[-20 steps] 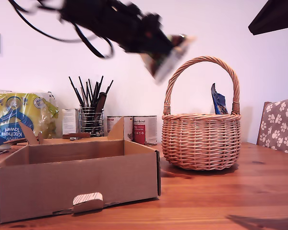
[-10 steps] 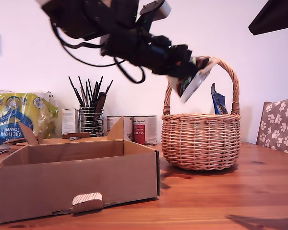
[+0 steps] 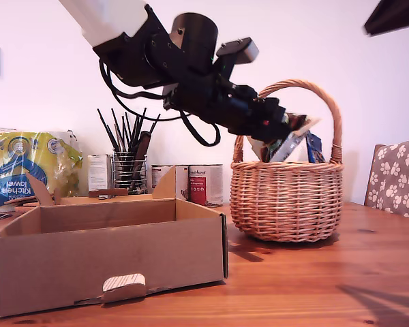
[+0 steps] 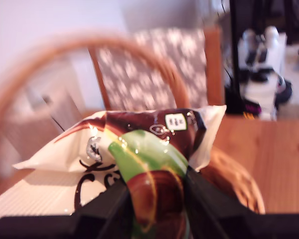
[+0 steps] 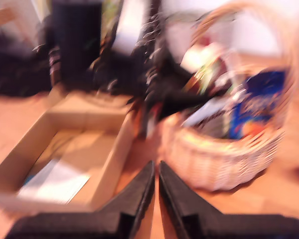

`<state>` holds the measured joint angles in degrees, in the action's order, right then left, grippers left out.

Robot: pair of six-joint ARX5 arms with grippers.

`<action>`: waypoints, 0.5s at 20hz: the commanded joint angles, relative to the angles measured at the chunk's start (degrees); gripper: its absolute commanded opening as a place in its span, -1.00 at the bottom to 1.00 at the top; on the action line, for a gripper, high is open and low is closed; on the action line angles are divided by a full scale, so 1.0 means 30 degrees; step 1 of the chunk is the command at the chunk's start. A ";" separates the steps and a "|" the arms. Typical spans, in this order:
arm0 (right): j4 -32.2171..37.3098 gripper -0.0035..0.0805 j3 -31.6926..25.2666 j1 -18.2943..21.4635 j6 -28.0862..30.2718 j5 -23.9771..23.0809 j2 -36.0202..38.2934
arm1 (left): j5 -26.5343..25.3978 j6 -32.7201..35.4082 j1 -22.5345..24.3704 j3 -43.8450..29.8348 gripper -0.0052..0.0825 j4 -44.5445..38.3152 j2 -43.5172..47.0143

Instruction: Move the bags of Easter eggs from the cardboard box on the left into the woven basket on the right side.

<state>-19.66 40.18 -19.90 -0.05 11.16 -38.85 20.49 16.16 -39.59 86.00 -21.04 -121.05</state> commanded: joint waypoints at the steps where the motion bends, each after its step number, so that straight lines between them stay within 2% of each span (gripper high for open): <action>1: 0.0175 -0.94 0.0510 0.0036 0.0029 -0.0087 0.0095 | 0.0029 -0.0146 -0.0277 0.0109 -0.40 -0.0291 -0.0153; 7: 0.0153 -0.94 0.0561 0.0029 0.0022 -0.0073 0.0095 | 0.0015 -0.0248 -0.0576 0.0109 -0.40 -0.0408 -0.0168; 9: 0.0146 -0.94 0.0561 0.0029 0.0022 -0.0029 0.0095 | -0.0488 -0.0182 -0.0546 0.0109 -0.30 -0.0612 -0.0255; 10: 0.0138 -0.94 0.0561 0.0029 0.0022 0.0124 0.0095 | -0.0554 -0.0182 -0.0546 0.0117 -0.13 -0.1129 -0.0415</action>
<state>-19.46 41.82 -19.90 0.01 11.35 -38.79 19.11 15.55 -41.21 86.02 -22.48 -121.05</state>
